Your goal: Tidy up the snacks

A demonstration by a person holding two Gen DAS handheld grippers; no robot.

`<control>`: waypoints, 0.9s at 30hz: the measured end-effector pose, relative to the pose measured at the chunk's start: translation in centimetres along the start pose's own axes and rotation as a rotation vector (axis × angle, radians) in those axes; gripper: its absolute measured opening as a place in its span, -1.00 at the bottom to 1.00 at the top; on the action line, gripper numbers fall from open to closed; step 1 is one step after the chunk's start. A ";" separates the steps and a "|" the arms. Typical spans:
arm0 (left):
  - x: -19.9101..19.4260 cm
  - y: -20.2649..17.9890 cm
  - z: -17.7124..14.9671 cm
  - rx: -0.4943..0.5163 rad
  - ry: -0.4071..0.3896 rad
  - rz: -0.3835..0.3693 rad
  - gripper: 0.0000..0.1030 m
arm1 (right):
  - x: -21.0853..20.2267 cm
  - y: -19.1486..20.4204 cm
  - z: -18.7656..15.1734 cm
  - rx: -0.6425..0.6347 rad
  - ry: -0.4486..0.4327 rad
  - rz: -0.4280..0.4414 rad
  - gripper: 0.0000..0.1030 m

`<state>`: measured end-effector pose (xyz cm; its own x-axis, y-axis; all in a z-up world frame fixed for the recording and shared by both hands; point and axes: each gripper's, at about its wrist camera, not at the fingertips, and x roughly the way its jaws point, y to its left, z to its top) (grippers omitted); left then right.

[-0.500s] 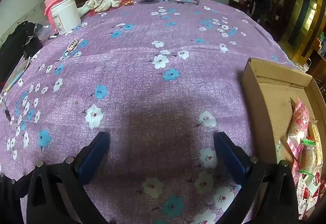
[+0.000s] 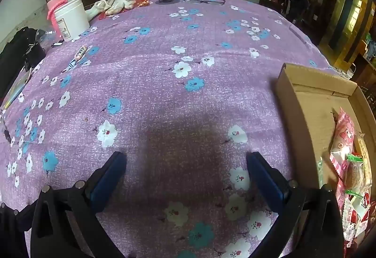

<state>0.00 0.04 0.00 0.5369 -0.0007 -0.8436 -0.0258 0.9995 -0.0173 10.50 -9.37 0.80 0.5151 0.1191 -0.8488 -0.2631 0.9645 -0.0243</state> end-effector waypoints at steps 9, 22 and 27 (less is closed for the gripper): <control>0.1 0.0 -0.1 -0.001 0.000 -0.002 0.98 | -0.2 -0.2 -0.2 0.010 -0.002 -0.006 0.99; 0.0 0.1 -0.1 0.000 0.000 -0.001 0.98 | -0.4 -0.2 -0.5 0.009 -0.005 -0.013 0.99; 0.0 -0.1 -0.1 0.005 0.000 0.003 0.98 | -1.1 -0.2 -1.5 -0.024 -0.030 0.020 0.99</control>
<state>-0.06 -0.10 -0.07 0.5372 0.0027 -0.8434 -0.0233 0.9997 -0.0116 8.78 -10.06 0.90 0.5335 0.1460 -0.8331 -0.2928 0.9560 -0.0199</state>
